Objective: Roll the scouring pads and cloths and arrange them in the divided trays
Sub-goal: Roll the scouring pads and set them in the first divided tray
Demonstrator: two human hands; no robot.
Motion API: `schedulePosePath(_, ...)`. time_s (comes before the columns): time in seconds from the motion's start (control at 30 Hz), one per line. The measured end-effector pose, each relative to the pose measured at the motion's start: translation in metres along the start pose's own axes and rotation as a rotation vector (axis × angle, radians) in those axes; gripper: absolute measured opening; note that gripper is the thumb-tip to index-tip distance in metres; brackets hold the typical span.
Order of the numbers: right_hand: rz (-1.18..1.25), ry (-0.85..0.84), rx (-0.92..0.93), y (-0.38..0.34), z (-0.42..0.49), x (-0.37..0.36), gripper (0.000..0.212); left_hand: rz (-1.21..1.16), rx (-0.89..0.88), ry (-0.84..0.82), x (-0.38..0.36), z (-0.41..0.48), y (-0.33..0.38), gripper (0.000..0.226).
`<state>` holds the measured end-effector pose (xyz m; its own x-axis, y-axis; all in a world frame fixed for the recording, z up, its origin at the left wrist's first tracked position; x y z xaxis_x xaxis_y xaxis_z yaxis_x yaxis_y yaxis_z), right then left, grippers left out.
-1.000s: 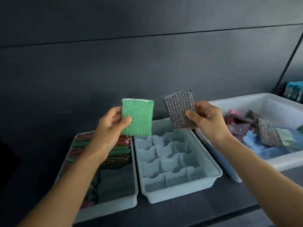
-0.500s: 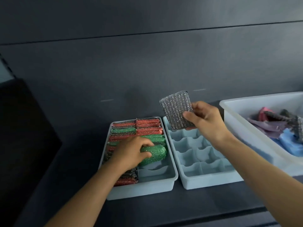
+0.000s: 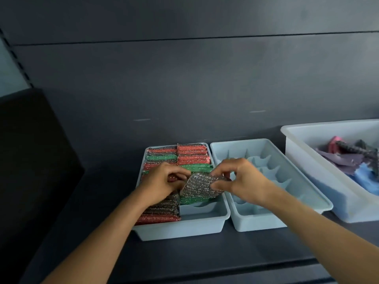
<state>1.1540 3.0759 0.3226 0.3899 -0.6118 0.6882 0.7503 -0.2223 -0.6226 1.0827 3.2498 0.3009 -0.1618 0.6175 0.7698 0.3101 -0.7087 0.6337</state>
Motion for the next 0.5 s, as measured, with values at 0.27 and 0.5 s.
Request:
schedulePosePath(0.27,-0.723,-0.26,0.144,-0.022,0.016,-0.049,0.03,0.061,-0.05,0.023,0.001,-0.002,-0.003,0.028)
schedulePosePath(0.5,-0.566,-0.265,0.154,-0.015,0.015,-0.051,0.041,0.083,-0.015,0.102,0.01,-0.008,0.004,0.032)
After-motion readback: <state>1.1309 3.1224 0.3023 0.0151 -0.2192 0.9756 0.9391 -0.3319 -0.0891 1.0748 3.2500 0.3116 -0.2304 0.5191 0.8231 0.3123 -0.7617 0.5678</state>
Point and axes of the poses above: each hand's wrist, its own z-axis towards the middle knuckle, its own x-axis out of the back of the hand, y = z × x, the point moved 8 cm from there along z, towards the middle knuckle, and after that the axes turned 15 degrees about x, right-handed, at the moved point
